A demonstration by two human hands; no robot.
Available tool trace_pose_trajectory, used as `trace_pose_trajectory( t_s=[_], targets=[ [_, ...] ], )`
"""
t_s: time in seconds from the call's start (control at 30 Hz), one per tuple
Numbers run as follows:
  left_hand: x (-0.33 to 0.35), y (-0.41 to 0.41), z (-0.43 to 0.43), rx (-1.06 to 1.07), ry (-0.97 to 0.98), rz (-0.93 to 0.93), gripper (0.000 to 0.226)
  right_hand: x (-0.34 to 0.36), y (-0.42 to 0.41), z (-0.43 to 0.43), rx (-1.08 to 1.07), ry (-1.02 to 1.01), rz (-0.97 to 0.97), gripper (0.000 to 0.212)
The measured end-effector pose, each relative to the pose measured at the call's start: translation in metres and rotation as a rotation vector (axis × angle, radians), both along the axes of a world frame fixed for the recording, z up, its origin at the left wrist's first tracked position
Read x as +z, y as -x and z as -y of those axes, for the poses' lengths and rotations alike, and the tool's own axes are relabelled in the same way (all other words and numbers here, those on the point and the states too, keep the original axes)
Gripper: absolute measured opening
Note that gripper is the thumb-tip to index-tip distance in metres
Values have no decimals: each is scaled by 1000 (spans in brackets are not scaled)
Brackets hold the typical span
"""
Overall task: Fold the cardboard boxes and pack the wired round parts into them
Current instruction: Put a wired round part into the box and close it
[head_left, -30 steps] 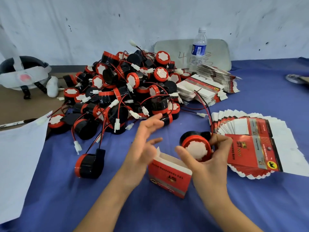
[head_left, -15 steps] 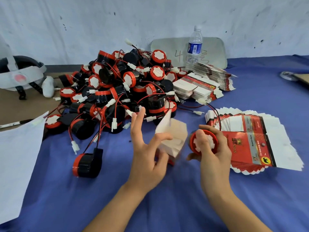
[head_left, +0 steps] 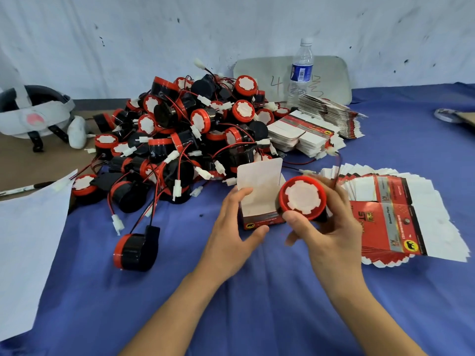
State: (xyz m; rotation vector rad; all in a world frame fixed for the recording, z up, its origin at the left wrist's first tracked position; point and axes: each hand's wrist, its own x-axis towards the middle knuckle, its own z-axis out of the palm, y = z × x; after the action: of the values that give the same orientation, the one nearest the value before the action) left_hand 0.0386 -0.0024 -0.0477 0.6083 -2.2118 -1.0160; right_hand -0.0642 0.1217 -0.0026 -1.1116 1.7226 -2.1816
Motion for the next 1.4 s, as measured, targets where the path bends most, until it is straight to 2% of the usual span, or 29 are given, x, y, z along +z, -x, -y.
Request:
trace_pose_trajectory(
  t_s=[0.07, 0.27, 0.47, 0.63, 0.77, 0.9, 1.0, 1.1, 1.2, 1.4],
  targets=[
    [0, -1, 3, 9, 8, -26, 60, 0, -1, -1, 8, -16, -67, 43],
    [6, 0, -8, -128, -26, -68, 61, -5, -5, 2, 30, -100, -347, 59],
    [11, -2, -12, -159, -130, -36, 63, 1, 2, 0, -83, -133, -423, 54],
    [9, -3, -10, -169, -196, 12, 61, -2, 15, -2, -96, -226, -320, 45],
    [10, -3, -12, -164, -194, 10, 60, 2, 18, -4, -156, -302, -501, 39],
    [12, -2, -14, -161, -196, -19, 61, 2, 16, -2, -207, -395, -658, 50],
    [12, -3, -14, -168, -175, -22, 60, -2, 16, -1, -260, -455, -822, 42],
    [12, -3, -14, -175, -120, -31, 62, -5, 19, -1, -257, -470, -864, 42],
    [13, -3, -14, -183, -25, -8, 60, -10, 23, -1, -294, -567, -904, 41],
    [14, -5, -15, -139, 143, 68, 27, -8, 30, -2, -279, -598, -926, 22]
  ],
)
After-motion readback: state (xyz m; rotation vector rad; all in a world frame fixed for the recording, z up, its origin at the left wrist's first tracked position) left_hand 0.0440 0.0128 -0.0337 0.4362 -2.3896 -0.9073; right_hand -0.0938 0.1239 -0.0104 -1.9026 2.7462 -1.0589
